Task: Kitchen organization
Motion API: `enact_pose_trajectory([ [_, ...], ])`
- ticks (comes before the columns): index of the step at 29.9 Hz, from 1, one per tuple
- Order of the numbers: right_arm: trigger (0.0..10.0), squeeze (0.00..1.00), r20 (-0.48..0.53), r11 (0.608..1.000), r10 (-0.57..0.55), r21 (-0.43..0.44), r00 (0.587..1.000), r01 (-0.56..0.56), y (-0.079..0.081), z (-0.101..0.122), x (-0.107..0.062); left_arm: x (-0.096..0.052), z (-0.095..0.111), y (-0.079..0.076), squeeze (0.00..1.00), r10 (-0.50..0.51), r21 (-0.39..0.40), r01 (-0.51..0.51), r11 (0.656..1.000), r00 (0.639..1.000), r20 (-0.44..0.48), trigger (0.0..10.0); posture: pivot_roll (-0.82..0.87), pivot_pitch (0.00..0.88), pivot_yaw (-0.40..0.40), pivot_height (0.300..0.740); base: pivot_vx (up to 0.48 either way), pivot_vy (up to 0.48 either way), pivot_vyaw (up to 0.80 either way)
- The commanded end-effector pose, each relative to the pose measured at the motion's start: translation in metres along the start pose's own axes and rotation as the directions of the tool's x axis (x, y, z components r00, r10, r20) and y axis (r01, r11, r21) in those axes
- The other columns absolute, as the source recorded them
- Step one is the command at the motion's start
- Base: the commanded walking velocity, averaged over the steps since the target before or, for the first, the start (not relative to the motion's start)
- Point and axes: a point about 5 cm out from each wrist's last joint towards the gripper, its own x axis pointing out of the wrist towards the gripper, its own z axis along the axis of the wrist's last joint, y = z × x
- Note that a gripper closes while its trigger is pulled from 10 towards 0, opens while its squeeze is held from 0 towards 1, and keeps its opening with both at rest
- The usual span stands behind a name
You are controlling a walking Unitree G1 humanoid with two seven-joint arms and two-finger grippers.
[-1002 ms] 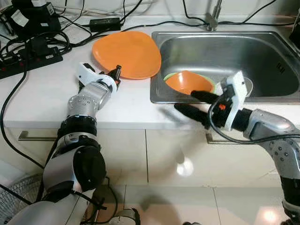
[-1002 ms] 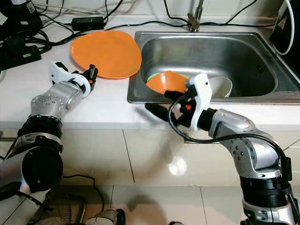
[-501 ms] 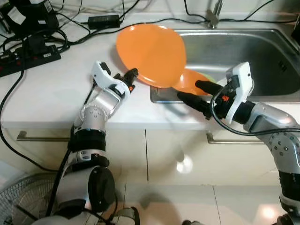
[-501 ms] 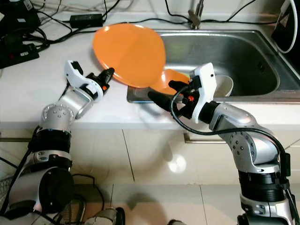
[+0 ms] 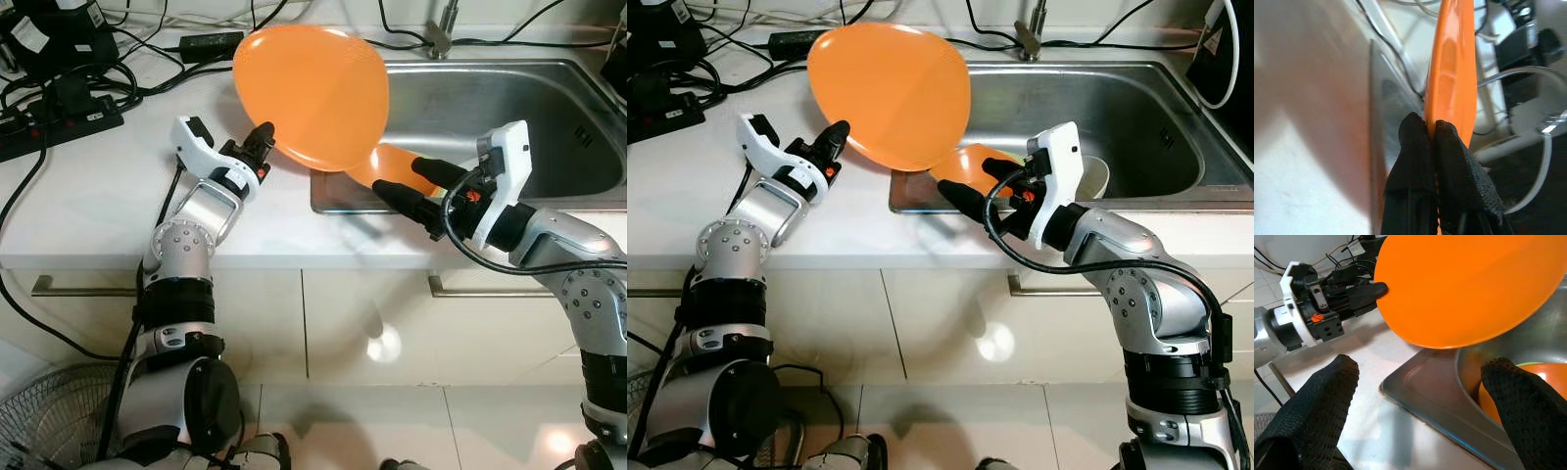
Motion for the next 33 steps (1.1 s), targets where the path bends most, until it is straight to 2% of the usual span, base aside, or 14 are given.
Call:
enact_pose_trajectory([
  [1,10.0,0.0,0.031,1.0,-0.024,-0.01,0.999,0.025,-0.004,0.007,-0.002,-0.002,0.007,-0.016,0.0,-0.11,-0.027,0.111,0.994,0.994,0.023,0.0,0.03,0.093,0.041,0.74,0.0,0.0,0.0],
  [3,10.0,0.0,0.044,0.999,-0.039,-0.002,0.998,0.039,-0.006,0.008,-0.002,-0.005,0.005,-0.021,0.0,-0.172,-0.077,0.172,0.982,0.985,0.008,0.0,0.03,0.094,0.038,0.74,0.0,0.0,0.0],
  [7,10.0,0.0,0.07,0.998,-0.059,0.022,0.996,0.058,-0.009,0.011,-0.002,-0.008,0.006,-0.026,0.0,-0.216,-0.102,0.216,0.971,0.976,0.015,0.0,0.03,0.099,0.034,0.74,0.0,0.0,0.0],
  [14,10.0,0.0,0.191,0.977,-0.135,0.188,0.972,0.099,-0.022,0.026,0.001,-0.015,0.006,-0.034,0.0,-0.287,-0.136,0.287,0.948,0.958,0.023,0.0,0.03,0.106,0.019,0.74,0.0,0.0,0.0],
  [17,10.0,0.0,0.254,0.957,-0.148,0.281,0.956,0.074,-0.026,0.034,0.003,-0.016,0.0,-0.035,0.0,-0.296,-0.143,0.294,0.945,0.955,0.006,0.0,0.02,0.108,0.014,0.74,0.0,0.0,0.0],
  [21,10.0,0.0,0.283,0.94,-0.129,0.34,0.95,0.026,-0.026,0.039,0.005,-0.016,-0.003,-0.035,0.0,-0.295,-0.152,0.292,0.944,0.955,0.003,0.0,0.02,0.11,0.005,0.74,0.0,0.0,0.0],
  [28,10.0,0.0,0.311,0.921,-0.102,0.388,0.945,-0.028,-0.025,0.041,0.006,-0.017,-0.006,-0.037,0.0,-0.305,-0.16,0.3,0.94,0.953,-0.003,0.0,0.01,0.11,-0.002,0.74,0.0,0.0,0.0],
  [33,10.0,0.0,0.34,0.895,-0.081,0.439,0.937,-0.082,-0.024,0.046,0.01,-0.02,-0.011,-0.046,0.0,-0.364,-0.194,0.355,0.915,0.931,-0.011,0.0,0.01,0.108,-0.007,0.74,0.0,0.0,0.0],
])
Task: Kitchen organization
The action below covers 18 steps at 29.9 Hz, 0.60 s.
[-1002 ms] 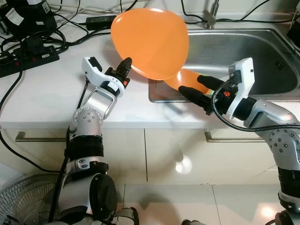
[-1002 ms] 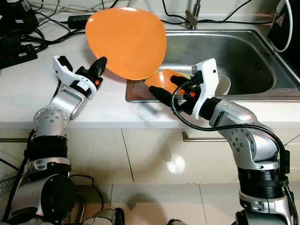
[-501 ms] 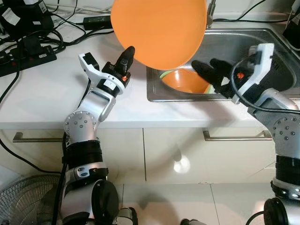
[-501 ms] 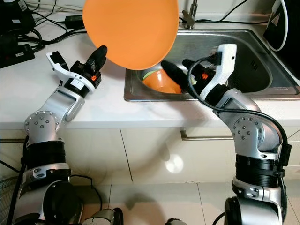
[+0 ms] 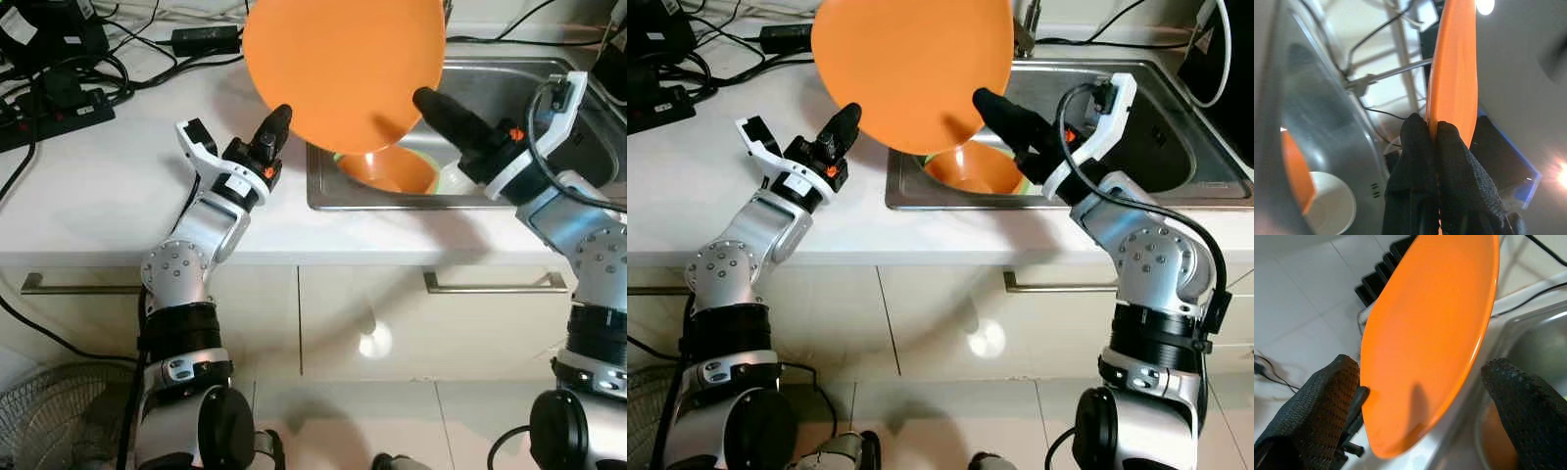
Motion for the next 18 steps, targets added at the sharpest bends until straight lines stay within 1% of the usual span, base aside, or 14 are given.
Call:
enact_pose_trajectory([
  [1,10.0,0.0,0.024,0.998,0.024,0.05,0.999,-0.025,0.003,0.005,0.003,0.002,-0.002,-0.018,0.0,-0.107,-0.014,0.107,0.994,0.994,-0.006,0.0,0.02,0.108,-0.008,0.74,0.0,0.0,0.0],
  [7,10.0,0.0,0.063,0.992,0.049,0.116,0.997,-0.056,0.004,0.009,0.007,0.0,-0.007,-0.027,0.0,-0.18,-0.046,0.179,0.983,0.983,-0.033,0.0,0.02,0.107,-0.01,0.74,0.0,0.0,0.0],
  [13,10.0,0.0,0.107,0.985,0.056,0.159,0.993,-0.073,0.003,0.016,0.013,-0.002,-0.011,-0.029,0.0,-0.195,-0.063,0.192,0.979,0.979,-0.051,0.0,0.01,0.106,-0.009,0.74,0.0,0.0,0.0],
  [18,10.0,0.0,0.161,0.974,0.08,0.197,0.984,-0.112,0.006,0.024,0.021,-0.003,-0.015,-0.032,0.0,-0.219,-0.075,0.214,0.974,0.973,-0.074,0.0,0.01,0.106,-0.009,0.74,0.0,0.0,0.0],
])
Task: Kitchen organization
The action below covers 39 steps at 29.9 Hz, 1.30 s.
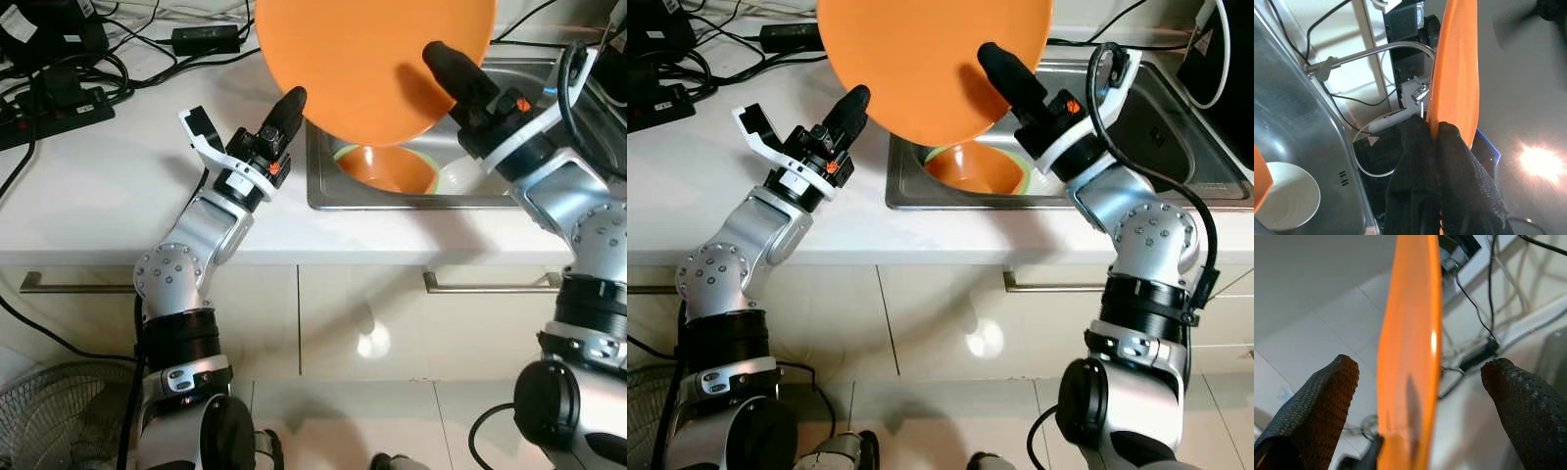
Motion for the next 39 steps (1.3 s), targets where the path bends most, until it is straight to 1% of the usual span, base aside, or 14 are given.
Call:
enact_pose_trajectory([
  [1,8.7,0.0,0.033,1.0,0.016,0.013,0.999,-0.016,0.003,0.005,0.003,0.004,-0.006,-0.014,0.0,-0.094,-0.01,0.094,0.996,0.995,-0.017,0.0,0.01,0.106,-0.009,0.74,0.0,0.0,0.0],
  [2,3.2,0.0,0.035,1.0,0.018,0.017,0.999,-0.019,0.004,0.005,0.004,0.004,-0.006,-0.014,0.0,-0.094,-0.01,0.093,0.996,0.995,-0.018,0.0,0.01,0.106,-0.009,0.74,0.0,0.0,0.0],
  [3,0.0,0.0,0.038,0.999,0.019,0.029,0.999,-0.02,0.004,0.005,0.005,0.003,-0.007,-0.014,0.0,-0.093,-0.011,0.093,0.996,0.995,-0.02,0.0,0.02,0.102,-0.007,0.74,0.0,0.0,0.0],
  [10,0.0,0.0,0.039,0.998,0.0,0.065,0.999,-0.002,0.002,-0.002,0.008,0.003,-0.007,-0.015,0.0,-0.095,-0.013,0.095,0.995,0.995,-0.024,0.0,0.02,0.102,-0.008,0.74,0.0,0.0,0.0],
  [16,0.0,0.0,0.028,0.998,-0.043,0.057,0.999,0.042,-0.004,-0.002,0.003,0.003,-0.008,-0.016,0.0,-0.102,-0.017,0.102,0.995,0.994,-0.034,0.0,0.01,0.101,-0.008,0.74,0.0,0.0,0.0],
  [21,0.0,0.0,0.016,0.996,-0.075,0.048,0.997,0.074,-0.008,-0.001,0.002,0.001,-0.012,-0.017,0.0,-0.121,-0.026,0.12,0.993,0.99,-0.068,0.0,0.01,0.1,-0.006,0.74,0.0,0.0,0.0],
  [31,0.0,0.0,-0.007,0.993,-0.115,0.024,0.993,0.115,-0.014,0.002,-0.002,0.0,-0.014,-0.018,0.0,-0.134,-0.027,0.132,0.991,0.986,-0.098,0.0,0.01,0.099,-0.004,0.74,0.0,0.0,0.0],
  [38,0.0,0.0,-0.062,0.992,-0.122,0.007,0.991,0.122,-0.016,0.001,-0.007,-0.002,-0.014,-0.017,0.0,-0.142,-0.024,0.14,0.99,0.982,-0.124,0.0,0.01,0.097,-0.004,0.74,0.0,0.0,0.0],
  [39,0.0,0.0,-0.123,0.994,-0.109,-0.004,0.986,0.11,-0.017,-0.003,-0.013,-0.003,-0.014,-0.016,0.0,-0.138,-0.015,0.137,0.99,0.98,-0.142,0.0,0.01,0.095,-0.004,0.74,0.0,0.0,0.0],
])
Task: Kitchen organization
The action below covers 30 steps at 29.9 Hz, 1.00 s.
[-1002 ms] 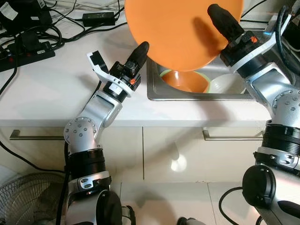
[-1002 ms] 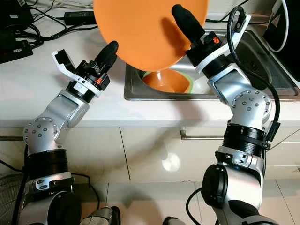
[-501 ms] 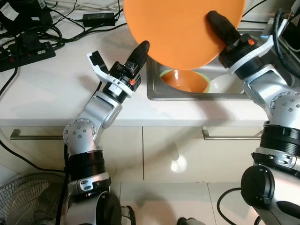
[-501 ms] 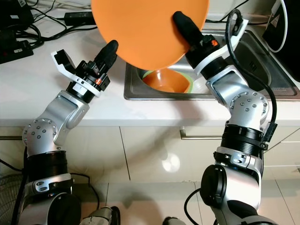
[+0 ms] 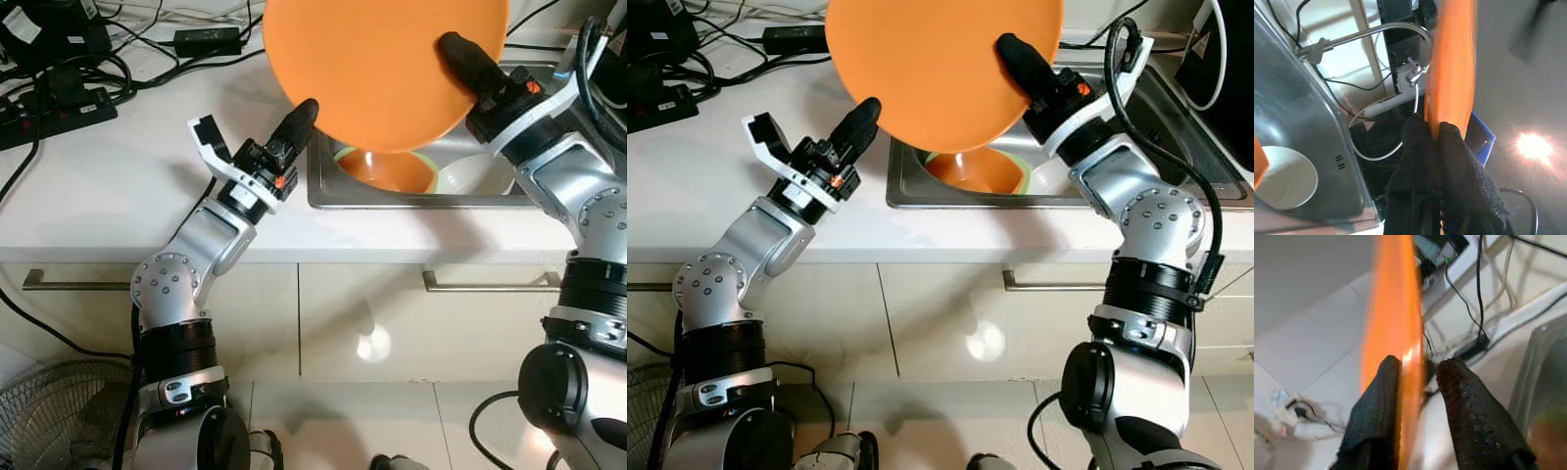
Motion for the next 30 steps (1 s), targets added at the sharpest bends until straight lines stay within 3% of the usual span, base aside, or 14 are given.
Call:
enact_pose_trajectory([
  [1,0.0,0.0,-0.1,0.999,-0.037,-0.008,0.994,0.037,-0.009,-0.01,-0.009,0.007,-0.009,-0.015,0.0,-0.12,0.0,0.12,0.993,0.99,-0.072,0.0,0.01,0.095,-0.004,0.74,0.0,0.0,0.0],
  [8,0.0,0.0,-0.158,0.999,-0.032,-0.017,0.987,0.03,-0.01,-0.016,-0.017,0.006,-0.011,-0.01,0.0,-0.077,0.041,0.082,0.996,0.992,-0.1,0.0,0.01,0.094,-0.003,0.74,0.0,0.0,0.0],
  [16,0.0,0.0,-0.139,0.998,-0.061,-0.03,0.988,0.057,-0.014,-0.015,-0.018,0.004,-0.013,-0.002,0.0,-0.031,0.073,0.041,0.996,0.991,-0.129,0.0,0.01,0.086,0.003,0.74,0.0,0.0,0.0],
  [19,0.0,0.0,-0.132,0.996,-0.083,-0.037,0.988,0.079,-0.017,-0.016,-0.018,0.005,-0.012,0.001,0.0,0.008,0.128,0.01,0.992,0.991,-0.134,0.0,0.02,0.084,0.005,0.74,0.0,0.0,0.0],
  [20,0.0,0.0,-0.127,0.996,-0.084,-0.035,0.988,0.08,-0.017,-0.016,-0.018,0.005,-0.01,0.006,0.58,0.042,0.156,-0.023,0.988,0.992,-0.121,3.2,0.02,0.083,0.005,0.74,0.0,0.0,0.0],
  [21,0.0,0.0,-0.124,0.996,-0.085,-0.034,0.989,0.081,-0.017,-0.016,-0.018,0.005,-0.01,0.007,0.58,0.052,0.161,-0.033,0.986,0.992,-0.117,3.2,0.02,0.083,0.005,0.74,0.0,0.0,0.0],
  [22,0.0,0.0,-0.122,0.996,-0.088,-0.034,0.989,0.084,-0.018,-0.016,-0.018,0.005,-0.009,0.009,1.0,0.064,0.172,-0.044,0.984,0.992,-0.113,10.0,0.02,0.083,0.005,0.74,0.0,0.0,0.0],
  [30,0.0,0.0,-0.104,0.995,-0.103,-0.029,0.989,0.1,-0.018,-0.017,-0.017,0.005,-0.006,0.014,1.0,0.09,0.198,-0.071,0.978,0.992,-0.088,10.0,0.02,0.081,0.006,0.74,0.0,0.0,0.0],
])
